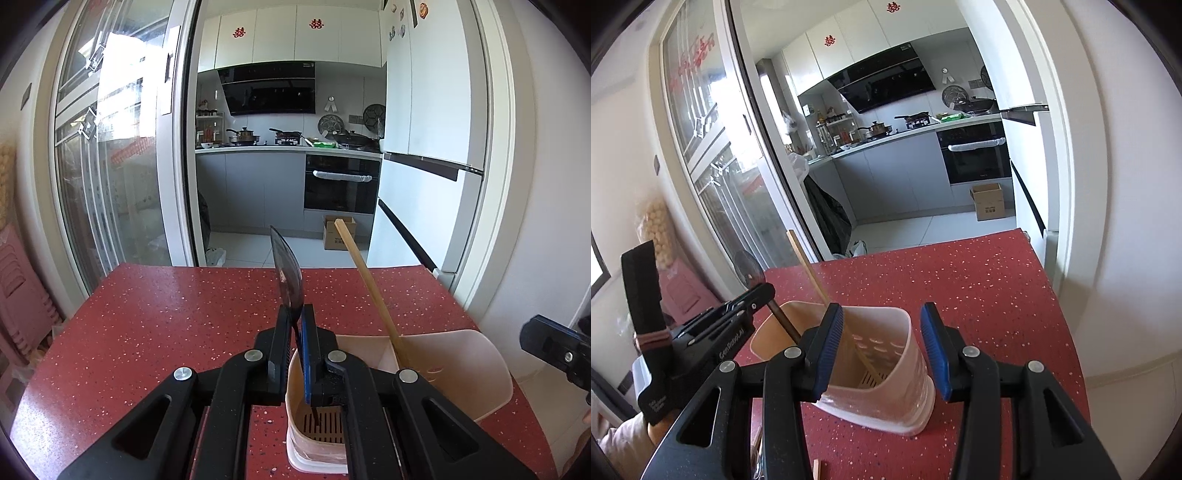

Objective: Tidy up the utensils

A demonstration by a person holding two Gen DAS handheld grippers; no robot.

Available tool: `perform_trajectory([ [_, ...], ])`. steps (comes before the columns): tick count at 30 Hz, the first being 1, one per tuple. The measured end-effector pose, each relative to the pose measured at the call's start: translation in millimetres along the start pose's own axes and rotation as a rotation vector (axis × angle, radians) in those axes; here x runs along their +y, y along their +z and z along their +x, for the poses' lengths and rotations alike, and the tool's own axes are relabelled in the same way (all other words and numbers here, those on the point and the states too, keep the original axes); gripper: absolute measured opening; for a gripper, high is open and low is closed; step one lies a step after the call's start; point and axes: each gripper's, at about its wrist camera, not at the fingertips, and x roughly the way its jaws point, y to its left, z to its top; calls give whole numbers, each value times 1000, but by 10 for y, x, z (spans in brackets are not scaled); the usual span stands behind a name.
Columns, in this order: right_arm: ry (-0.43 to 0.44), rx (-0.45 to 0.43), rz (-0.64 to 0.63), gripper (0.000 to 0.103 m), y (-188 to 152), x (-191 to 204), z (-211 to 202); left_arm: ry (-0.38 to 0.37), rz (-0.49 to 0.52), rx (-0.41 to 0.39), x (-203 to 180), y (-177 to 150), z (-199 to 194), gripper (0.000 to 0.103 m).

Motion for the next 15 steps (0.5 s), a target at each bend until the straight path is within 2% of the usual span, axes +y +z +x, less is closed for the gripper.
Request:
perform_trajectory([
  [1,-1,0,-1,47,-1,0,-12,-2,3,3,-1,-3,3,34],
  [2,-3,-1,-3,47,-8,0,-35,-3,6,4,-2,-5,6,40],
  [3,-5,-2,-5,47,-13,-1,-54,-2,10,6,-8,-10,6,91],
  [4,-5,-3,-6,47,-17,7,-66,12,10,10,-9,-6,4,103],
  [5,-6,-4,-8,47,-25,13,-79,54,2,-16,-6,-6,-26,103],
  [13,-7,-8,5,47,-35,1,-168,53,15,-59,5,37,-89,103],
  [15,-9,-3,4,50,-46,0,-208,56,16,-60,41,20,-149,103],
])
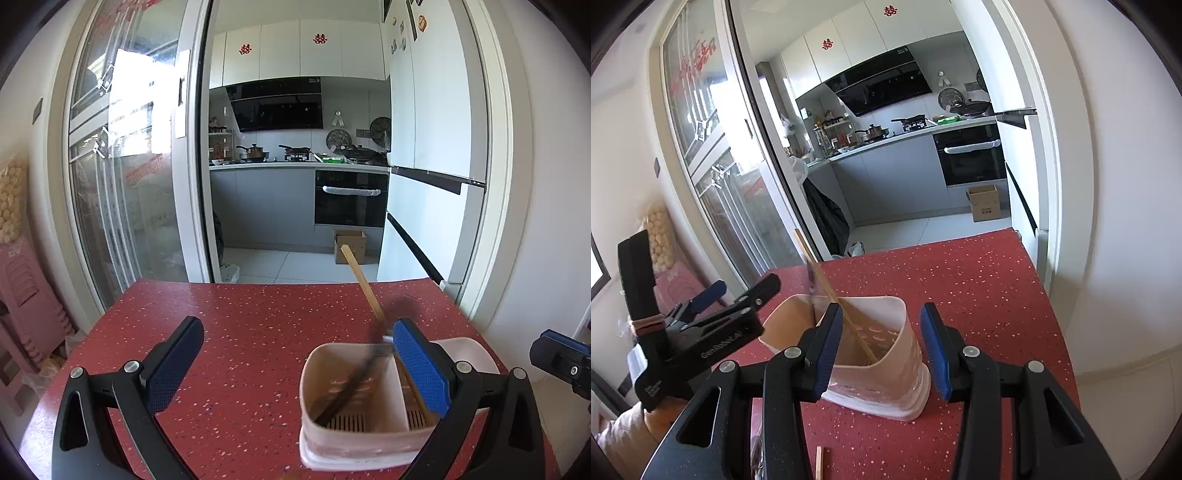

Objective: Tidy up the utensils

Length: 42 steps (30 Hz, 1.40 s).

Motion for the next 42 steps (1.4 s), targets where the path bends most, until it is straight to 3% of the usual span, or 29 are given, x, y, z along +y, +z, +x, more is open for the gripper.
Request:
perform_trajectory([
  [8,3,70,-12,63,-180,98,-157,37,-21,163,297,-336,-343,103],
  [14,3,212,-5,64,-517,160,-178,93,-58,314,571,-892,-638,103],
  [18,3,334,-10,64,-810,196,-132,73,-103,414,666,-1281,-764,103],
  [27,-28,549,-80,64,-1367,309,-21,96,-84,509,677,-1835,-977,103],
  [42,-96,648,-192,64,-1677,489,29,119,-60,569,749,-2008,-948,103],
])
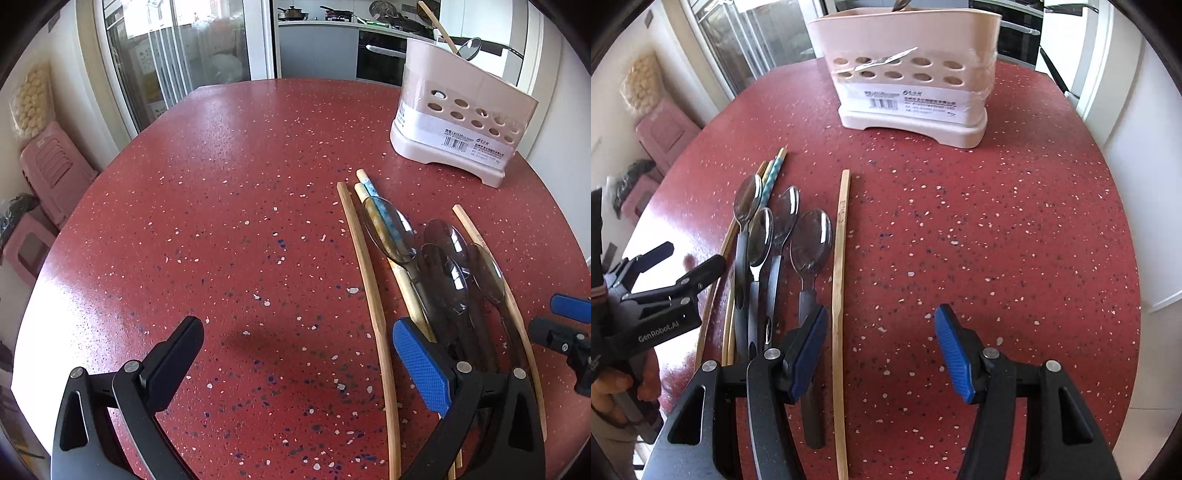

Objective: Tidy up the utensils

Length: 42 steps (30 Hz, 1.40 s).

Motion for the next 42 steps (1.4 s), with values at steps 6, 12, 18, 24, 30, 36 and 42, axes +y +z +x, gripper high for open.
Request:
perform_trajectory([
  [6,-54,29,-58,64,-1,152,100,-7,7,15,6,60,88,103],
  [12,-76,65,-113,61,156,282,186,-46,26,33,2,195,179,103],
  [18,-70,123,-135,49,357,306,238,-82,75,60,-87,344,215,98],
  [24,-67,188,-170,42,472,382,272,-124,148,137,-230,496,256,88],
  [30,-46,226,-181,19,624,429,301,-153,212,198,-346,620,282,66],
  [36,-13,203,-157,6,636,461,278,-177,200,175,-470,614,261,35],
  [42,64,112,-109,6,571,296,119,-170,107,65,-292,463,80,35],
])
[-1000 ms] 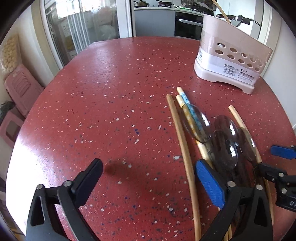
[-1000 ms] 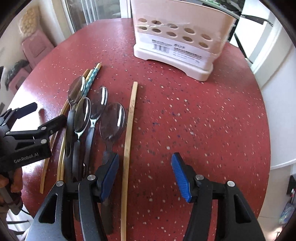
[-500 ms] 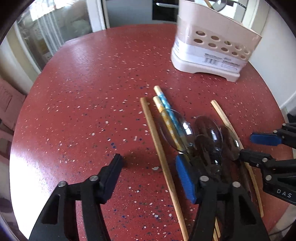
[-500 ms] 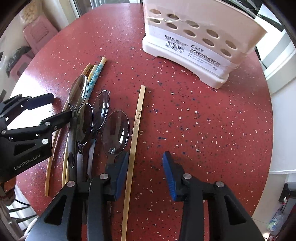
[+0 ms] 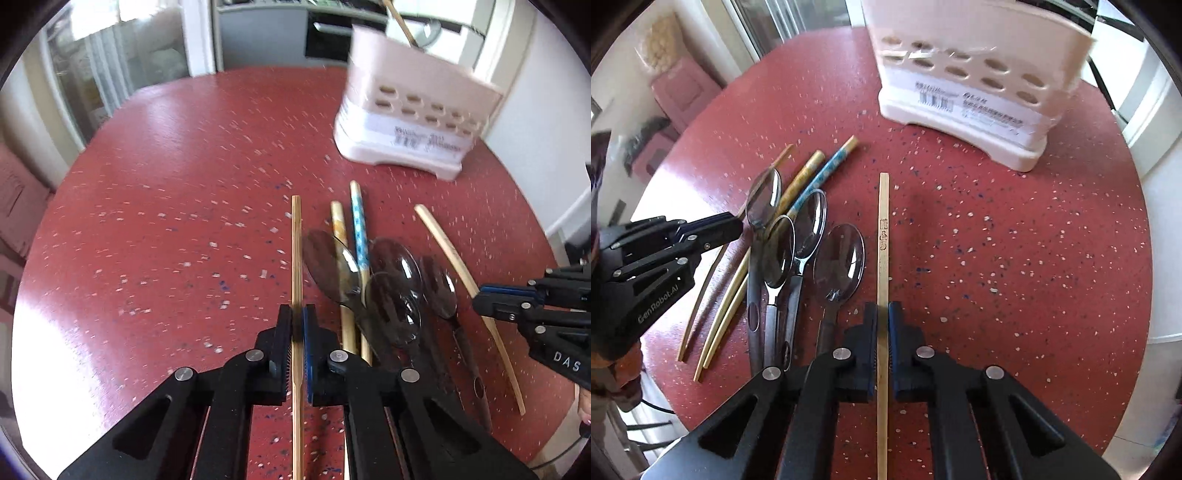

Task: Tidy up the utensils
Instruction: 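Lift both chopsticks and lower them into the holder with both tools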

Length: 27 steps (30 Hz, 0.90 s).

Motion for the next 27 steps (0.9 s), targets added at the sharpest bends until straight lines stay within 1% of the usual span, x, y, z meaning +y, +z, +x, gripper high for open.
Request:
perform_trajectory([
  [3,29,-65,5,6,-71,-58,-160,2,-14,-79,25,-33,-183,35],
  [7,66,-167,20,6,-123,-151,-432,-16,-18,-169,-6,27,-425,35],
  [12,111,-286,62,6,-169,-349,-839,-33,-17,-252,-72,180,-692,35],
  [15,130,-343,91,6,-177,-390,-999,-54,-21,-302,-114,285,-864,35],
  [21,148,-480,144,6,-37,-553,-1392,-92,-19,-399,-188,656,-1157,35],
  [23,150,-514,155,6,12,-612,-1461,-98,-18,-428,-207,764,-1238,35],
  [27,144,-591,184,6,161,-705,-1641,-132,-40,-489,-249,1118,-1364,35],
])
